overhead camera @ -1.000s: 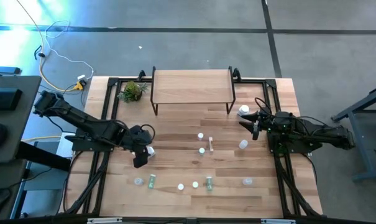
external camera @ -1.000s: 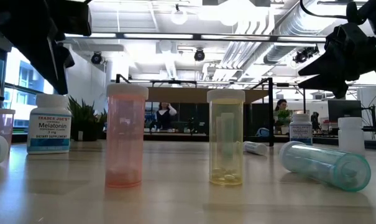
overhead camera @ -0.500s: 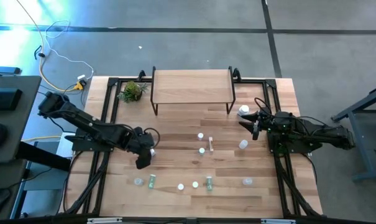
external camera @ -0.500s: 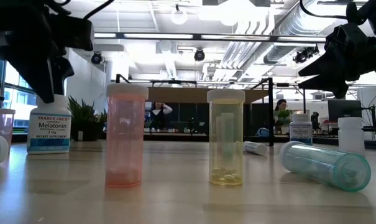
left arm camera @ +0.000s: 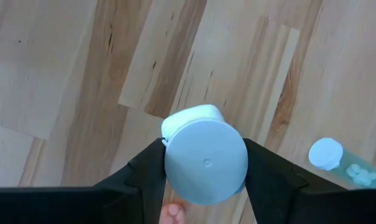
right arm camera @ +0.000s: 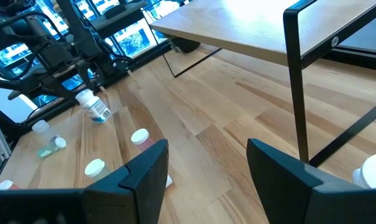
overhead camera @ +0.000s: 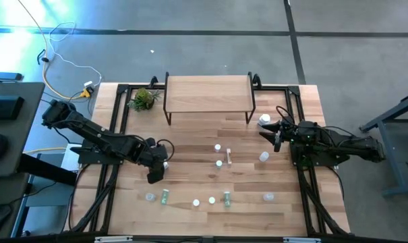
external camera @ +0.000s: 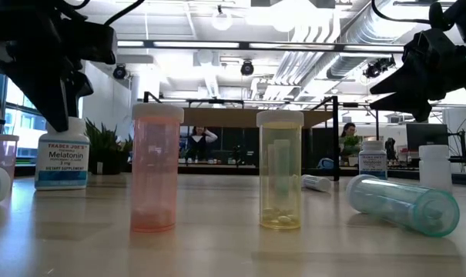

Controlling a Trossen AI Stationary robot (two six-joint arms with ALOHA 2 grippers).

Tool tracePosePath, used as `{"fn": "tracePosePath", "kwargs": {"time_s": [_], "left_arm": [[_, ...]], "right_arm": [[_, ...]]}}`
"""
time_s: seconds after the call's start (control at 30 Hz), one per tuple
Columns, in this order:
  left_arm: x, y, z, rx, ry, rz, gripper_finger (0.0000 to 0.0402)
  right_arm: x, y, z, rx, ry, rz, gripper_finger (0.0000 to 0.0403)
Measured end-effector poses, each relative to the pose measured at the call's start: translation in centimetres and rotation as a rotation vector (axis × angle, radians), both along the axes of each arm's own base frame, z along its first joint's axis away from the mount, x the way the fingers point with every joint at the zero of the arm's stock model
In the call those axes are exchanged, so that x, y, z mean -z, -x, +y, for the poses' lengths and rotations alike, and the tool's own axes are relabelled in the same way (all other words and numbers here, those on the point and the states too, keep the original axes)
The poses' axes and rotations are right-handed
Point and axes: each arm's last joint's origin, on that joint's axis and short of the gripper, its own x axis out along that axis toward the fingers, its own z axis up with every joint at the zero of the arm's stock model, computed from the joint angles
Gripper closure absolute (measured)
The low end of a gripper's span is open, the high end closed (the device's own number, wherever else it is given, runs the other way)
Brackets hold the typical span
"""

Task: Pick and place medicine bottles onto shelf by color
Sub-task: Put the left white blue pill bottle on the shelf

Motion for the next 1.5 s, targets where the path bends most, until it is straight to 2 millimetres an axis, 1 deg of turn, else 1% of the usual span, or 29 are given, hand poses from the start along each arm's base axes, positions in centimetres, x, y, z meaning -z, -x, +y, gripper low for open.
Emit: {"fn": "tracePosePath", "kwargs": {"time_s": [0.07,0.13,0.23,0.33,0.5,0.67,0.77,0.9,1.0,1.13,1.23,1.4,1.5], "left_arm": [[-0.2,-0.1,0.0,-0.002,0.013,0.003,0.0233],[-0.8,-0.3,-0.1,0.007,0.024,-0.012,0.0228],[-2.5,-1.2,0.0,0.044,0.021,-0.059,0.0227],[-4.6,-1.9,0.7,0.070,-0.018,-0.085,0.0229],[-8.6,-2.9,3.1,0.096,-0.090,-0.132,0.0230],[-12.7,-3.4,6.3,0.113,-0.188,-0.197,0.0230],[-15.1,-3.3,8.4,0.099,-0.271,-0.237,0.0231],[-17.7,-2.8,11.1,0.090,-0.393,-0.264,0.0231],[-19.6,-2.0,13.0,0.126,-0.508,-0.257,0.0231],[-22.4,-0.6,15.5,0.164,-0.674,-0.235,0.0231],[-24.3,0.6,17.3,0.161,-0.796,-0.227,0.0231],[-26.6,2.5,19.8,0.183,-0.927,-0.256,0.0231],[-27.1,3.4,21.2,0.203,-0.976,-0.246,0.0231]], "right_arm": [[0.0,0.0,0.0,0.000,0.000,0.000,0.0194],[0.0,0.0,0.0,0.000,0.000,0.000,0.0194],[0.0,0.0,0.0,0.000,0.000,0.000,0.0194],[0.0,0.0,0.0,0.000,0.000,0.000,0.0194],[0.0,0.0,0.0,0.000,0.000,0.000,0.0194],[0.0,0.0,0.0,0.000,0.000,0.000,0.0194],[0.0,0.0,0.0,0.000,0.000,0.000,0.0194],[0.0,0.0,0.0,0.000,0.000,0.001,0.0194],[0.0,0.0,0.0,0.000,0.000,0.000,0.0194],[0.0,0.0,0.0,0.000,0.000,0.001,0.0194],[0.0,0.0,0.0,0.000,0.000,0.000,0.0194],[0.0,0.0,0.0,0.000,0.000,0.000,0.0194],[0.0,0.0,0.0,0.000,0.000,0.000,0.0194]]}}
